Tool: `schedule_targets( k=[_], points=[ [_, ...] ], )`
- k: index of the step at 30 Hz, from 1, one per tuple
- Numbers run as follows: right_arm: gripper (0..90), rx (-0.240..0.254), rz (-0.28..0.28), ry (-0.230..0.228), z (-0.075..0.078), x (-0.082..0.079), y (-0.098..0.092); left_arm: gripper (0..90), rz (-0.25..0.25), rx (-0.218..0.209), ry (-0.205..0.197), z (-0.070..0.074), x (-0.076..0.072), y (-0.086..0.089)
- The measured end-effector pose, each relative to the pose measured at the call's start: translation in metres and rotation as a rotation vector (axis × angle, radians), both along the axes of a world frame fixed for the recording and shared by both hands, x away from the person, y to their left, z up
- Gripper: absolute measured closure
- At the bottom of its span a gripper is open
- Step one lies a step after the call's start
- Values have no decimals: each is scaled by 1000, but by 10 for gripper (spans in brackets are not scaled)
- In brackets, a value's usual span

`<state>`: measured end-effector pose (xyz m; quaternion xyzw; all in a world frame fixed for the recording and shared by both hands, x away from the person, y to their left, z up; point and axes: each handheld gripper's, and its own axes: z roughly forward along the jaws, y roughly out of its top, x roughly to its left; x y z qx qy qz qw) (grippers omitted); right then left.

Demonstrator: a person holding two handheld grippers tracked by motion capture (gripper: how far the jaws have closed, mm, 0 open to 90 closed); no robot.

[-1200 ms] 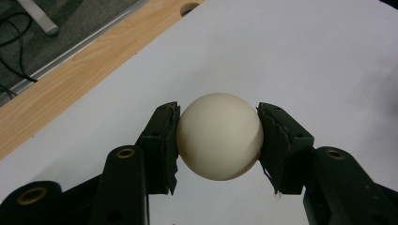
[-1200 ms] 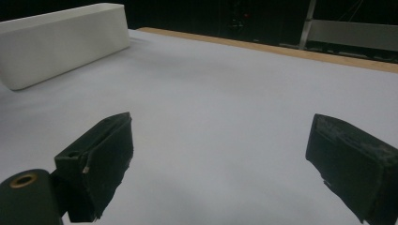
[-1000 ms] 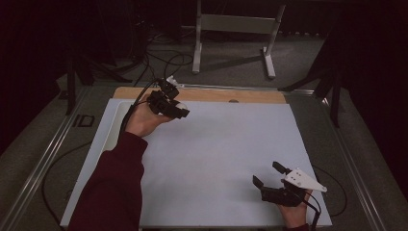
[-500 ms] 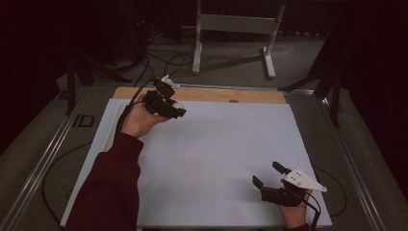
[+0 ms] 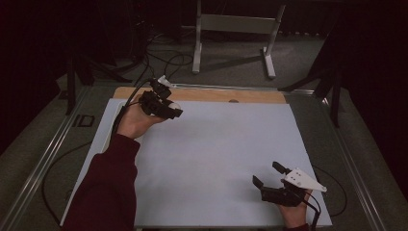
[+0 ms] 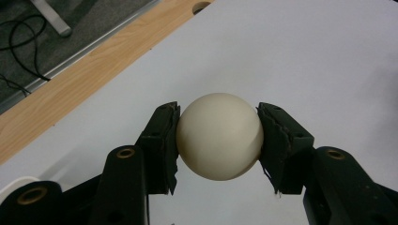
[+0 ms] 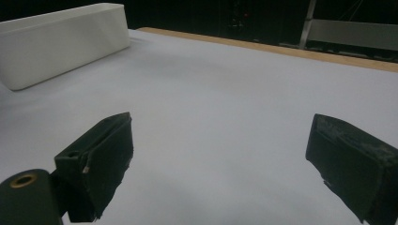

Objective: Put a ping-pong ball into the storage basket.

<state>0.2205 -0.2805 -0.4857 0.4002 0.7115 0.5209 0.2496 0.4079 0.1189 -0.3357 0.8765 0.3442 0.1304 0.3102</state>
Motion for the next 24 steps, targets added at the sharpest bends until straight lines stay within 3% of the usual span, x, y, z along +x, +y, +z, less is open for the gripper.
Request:
schedule_targets(
  k=[24],
  points=[
    [74,-1,0,0,0,0,0,513,22,2,-9,3,-5,16]
  ],
)
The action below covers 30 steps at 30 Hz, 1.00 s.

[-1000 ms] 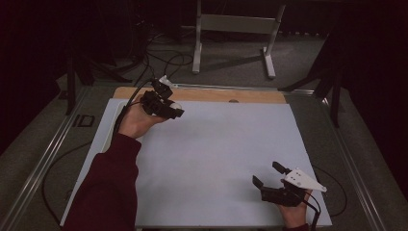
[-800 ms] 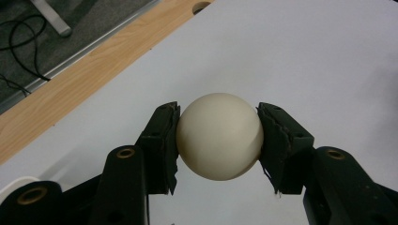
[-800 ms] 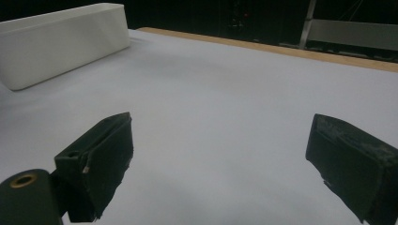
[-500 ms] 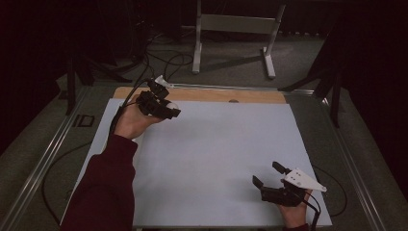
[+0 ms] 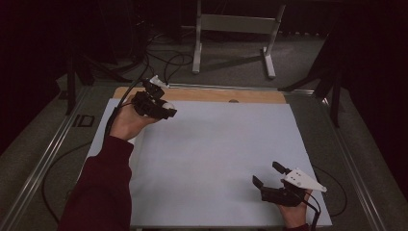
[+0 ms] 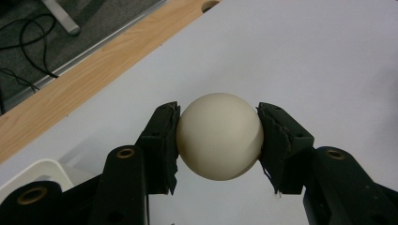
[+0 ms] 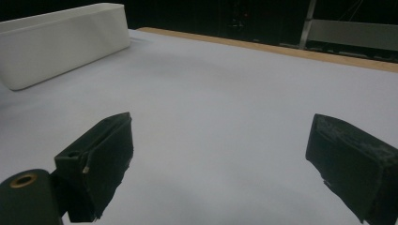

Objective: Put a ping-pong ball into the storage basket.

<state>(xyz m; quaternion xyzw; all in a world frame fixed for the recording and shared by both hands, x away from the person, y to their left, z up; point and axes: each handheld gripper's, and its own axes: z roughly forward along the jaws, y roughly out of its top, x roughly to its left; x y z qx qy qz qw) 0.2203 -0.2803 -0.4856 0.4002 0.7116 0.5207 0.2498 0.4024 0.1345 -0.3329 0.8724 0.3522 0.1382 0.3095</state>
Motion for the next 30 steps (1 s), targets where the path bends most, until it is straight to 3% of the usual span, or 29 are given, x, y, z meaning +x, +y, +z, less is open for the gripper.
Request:
schedule_targets(
  k=[30],
  points=[
    [74,-1,0,2,0,0,1,512,49,-13,13,-6,-5,30]
  ],
)
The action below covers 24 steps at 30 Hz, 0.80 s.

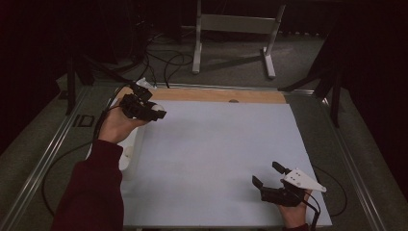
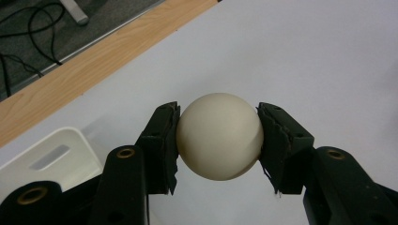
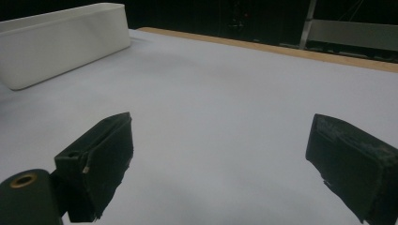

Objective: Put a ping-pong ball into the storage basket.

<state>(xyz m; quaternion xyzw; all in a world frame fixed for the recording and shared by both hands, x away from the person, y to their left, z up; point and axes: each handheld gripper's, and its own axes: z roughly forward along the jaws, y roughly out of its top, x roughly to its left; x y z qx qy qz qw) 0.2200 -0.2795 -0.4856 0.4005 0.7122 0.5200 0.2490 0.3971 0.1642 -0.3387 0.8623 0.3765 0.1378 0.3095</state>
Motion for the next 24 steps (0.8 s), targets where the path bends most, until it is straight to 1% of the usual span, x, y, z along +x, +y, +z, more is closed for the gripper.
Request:
schedule_targets(
  k=[5,9,16,24],
  points=[
    [74,-1,0,-1,0,0,0,512,7,0,1,0,-1,5],
    [74,-2,1,-1,0,0,0,512,15,-8,-2,0,-2,8],
    [74,-1,1,-1,0,0,0,512,22,-5,6,-3,-2,12],
    [74,0,0,-1,0,0,0,512,28,-2,2,-3,-4,16]
  ],
)
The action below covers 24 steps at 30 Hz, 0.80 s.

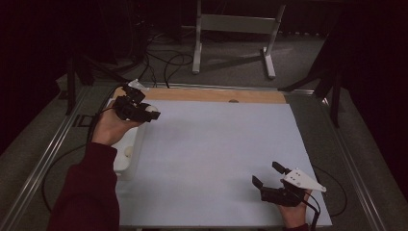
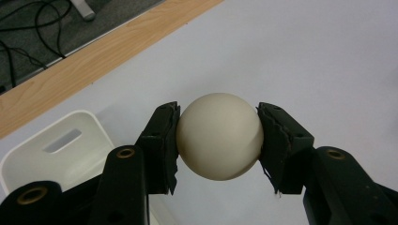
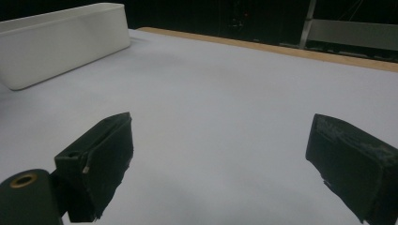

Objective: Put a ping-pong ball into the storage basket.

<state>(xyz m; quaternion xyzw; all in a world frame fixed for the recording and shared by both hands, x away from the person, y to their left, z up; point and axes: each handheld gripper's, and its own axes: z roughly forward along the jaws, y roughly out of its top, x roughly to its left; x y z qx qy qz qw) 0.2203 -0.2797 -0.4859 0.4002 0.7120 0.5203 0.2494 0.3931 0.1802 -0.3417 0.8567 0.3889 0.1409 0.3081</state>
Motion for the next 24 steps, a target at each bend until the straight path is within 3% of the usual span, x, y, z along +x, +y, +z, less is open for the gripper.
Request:
schedule_targets(
  k=[24],
  points=[
    [74,0,-2,0,0,0,0,512,40,-7,-5,-2,-6,19]
  ],
)
